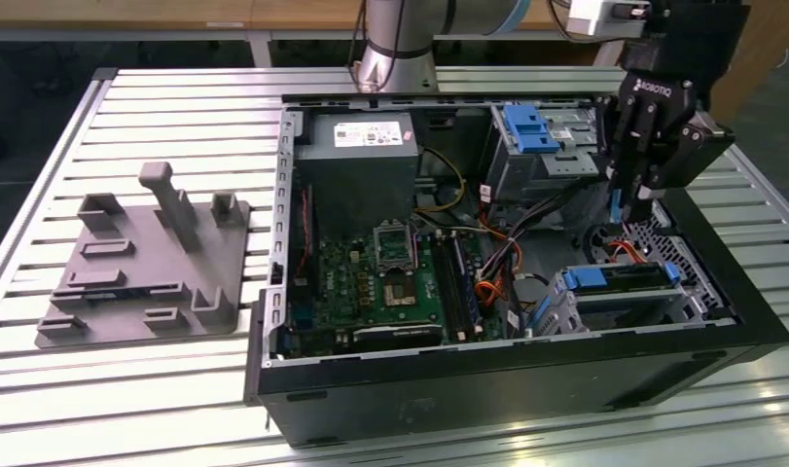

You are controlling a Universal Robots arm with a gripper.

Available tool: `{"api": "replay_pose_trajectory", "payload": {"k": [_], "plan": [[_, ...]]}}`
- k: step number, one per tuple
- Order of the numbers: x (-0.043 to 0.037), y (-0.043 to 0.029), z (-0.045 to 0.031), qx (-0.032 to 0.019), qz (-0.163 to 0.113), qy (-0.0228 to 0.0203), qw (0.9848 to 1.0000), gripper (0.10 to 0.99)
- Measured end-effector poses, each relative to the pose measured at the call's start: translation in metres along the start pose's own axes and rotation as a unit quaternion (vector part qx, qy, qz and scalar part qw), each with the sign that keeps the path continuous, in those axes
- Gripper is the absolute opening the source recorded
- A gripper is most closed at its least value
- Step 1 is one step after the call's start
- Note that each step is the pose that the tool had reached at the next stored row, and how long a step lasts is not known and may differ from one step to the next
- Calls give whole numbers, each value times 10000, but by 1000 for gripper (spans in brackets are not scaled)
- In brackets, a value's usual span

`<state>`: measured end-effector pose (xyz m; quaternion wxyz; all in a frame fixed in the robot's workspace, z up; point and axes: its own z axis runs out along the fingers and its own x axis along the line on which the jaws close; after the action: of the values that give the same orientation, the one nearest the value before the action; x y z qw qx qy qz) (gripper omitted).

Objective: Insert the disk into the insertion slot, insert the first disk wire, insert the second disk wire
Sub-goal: 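Insert the second disk wire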

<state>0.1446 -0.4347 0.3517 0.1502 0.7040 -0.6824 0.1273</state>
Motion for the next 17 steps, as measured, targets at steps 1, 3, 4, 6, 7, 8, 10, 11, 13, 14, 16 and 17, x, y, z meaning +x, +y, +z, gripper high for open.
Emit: {"api": "replay_pose_trajectory", "payload": {"k": [1, 3, 4, 6, 7, 8, 10, 11, 13, 14, 16, 17], "plan": [[-4, 3, 10, -1, 1, 29, 10000, 361], [-13, 8, 30, -3, 2, 79, 10000, 361], [-18, 14, 42, -4, 3, 96, 10000, 361], [-27, 28, 61, -5, 4, 135, 9999, 361], [-32, 39, 70, -7, 6, 158, 9999, 361], [-35, 49, 77, -8, 9, 178, 9998, 361], [-37, 59, 82, -10, 11, 200, 9998, 361], [-37, 59, 83, -10, 10, 202, 9998, 361], [-37, 59, 83, -10, 10, 202, 9998, 361], [-39, 61, 86, -10, 11, 202, 9998, 361], [-44, 63, 100, -10, 32, 204, 9998, 361], [-48, 64, 110, -14, 64, 204, 9998, 361]]}}
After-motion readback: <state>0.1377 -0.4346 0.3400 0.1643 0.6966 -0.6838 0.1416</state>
